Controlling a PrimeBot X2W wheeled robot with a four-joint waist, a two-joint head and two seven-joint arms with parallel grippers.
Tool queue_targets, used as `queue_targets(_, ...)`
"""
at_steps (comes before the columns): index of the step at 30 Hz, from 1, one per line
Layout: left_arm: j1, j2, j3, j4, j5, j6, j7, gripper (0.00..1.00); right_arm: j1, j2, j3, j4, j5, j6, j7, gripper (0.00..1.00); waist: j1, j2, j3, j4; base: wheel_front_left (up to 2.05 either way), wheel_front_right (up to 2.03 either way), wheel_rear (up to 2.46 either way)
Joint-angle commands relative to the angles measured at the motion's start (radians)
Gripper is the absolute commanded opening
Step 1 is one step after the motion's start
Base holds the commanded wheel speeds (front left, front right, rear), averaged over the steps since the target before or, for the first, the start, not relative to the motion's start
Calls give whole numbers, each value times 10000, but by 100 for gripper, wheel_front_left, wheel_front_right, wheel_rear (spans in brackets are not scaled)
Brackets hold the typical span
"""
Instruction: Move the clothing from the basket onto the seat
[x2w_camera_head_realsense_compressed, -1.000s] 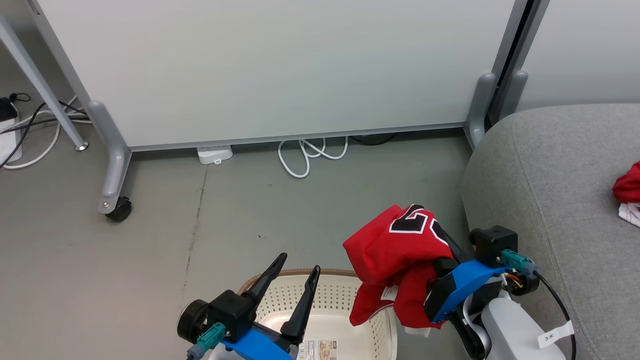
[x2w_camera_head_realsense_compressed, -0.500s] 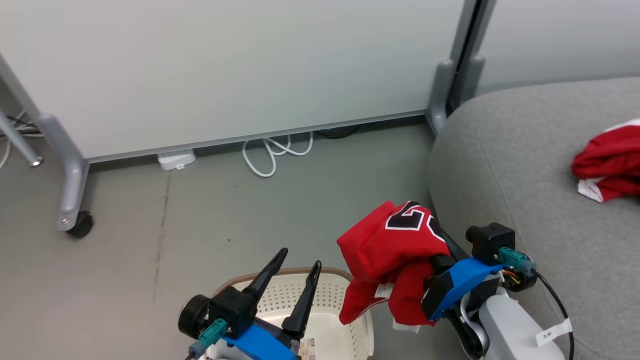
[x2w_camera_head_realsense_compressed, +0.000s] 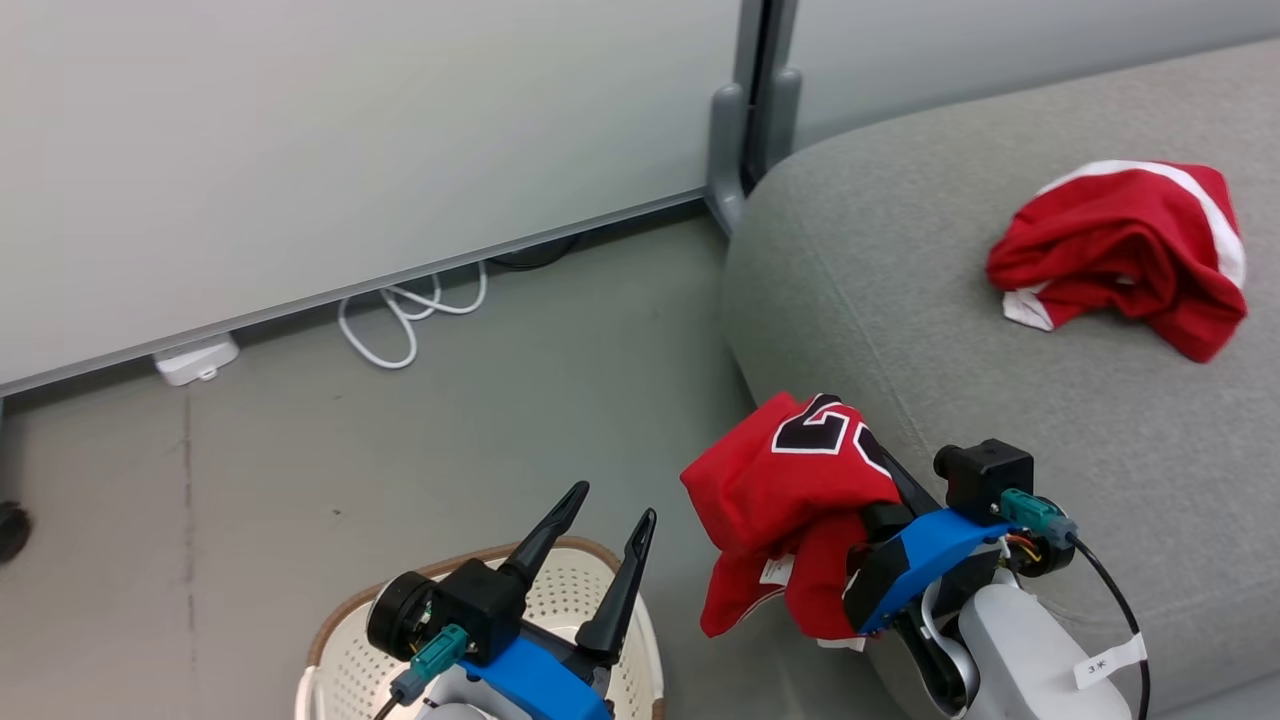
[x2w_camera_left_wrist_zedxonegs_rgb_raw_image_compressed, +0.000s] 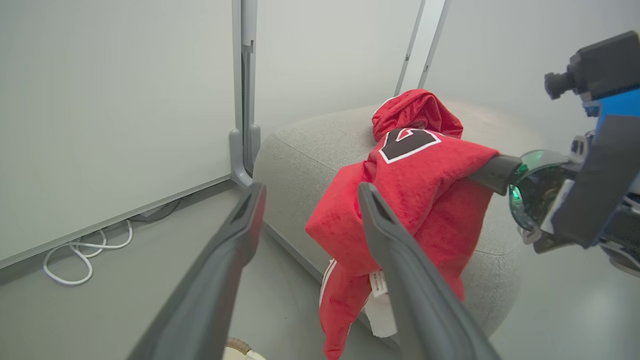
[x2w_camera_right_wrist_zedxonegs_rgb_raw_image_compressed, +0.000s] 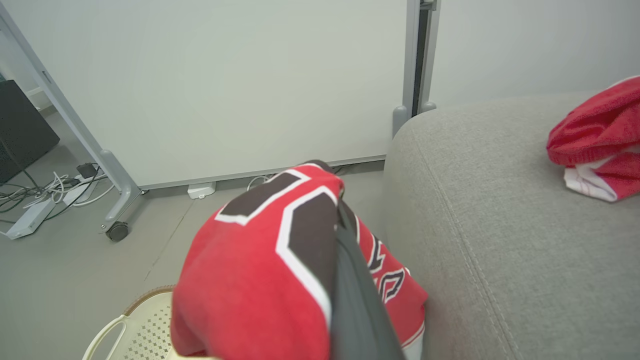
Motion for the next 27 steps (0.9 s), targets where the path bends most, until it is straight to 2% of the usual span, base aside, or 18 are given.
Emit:
queue_targets(1, -166, 39, 4, 18, 46, -12, -44, 100, -89, 0, 5, -71, 19, 5, -60, 0, -1, -1, 74, -357, 0, 0, 0)
queue_targets(15, -328, 160, -209, 9, -67, -16, -45, 100, -40, 3, -36, -138, 69, 5, -58, 0, -1, -1, 153, -1682, 0, 0, 0)
queue_targets(27, -414, 223, -254, 13, -83, -15, -45, 100, 18, 3, -76, -200, 108, 5, -58, 0, -1, -1, 245, -2190, 0, 0, 0)
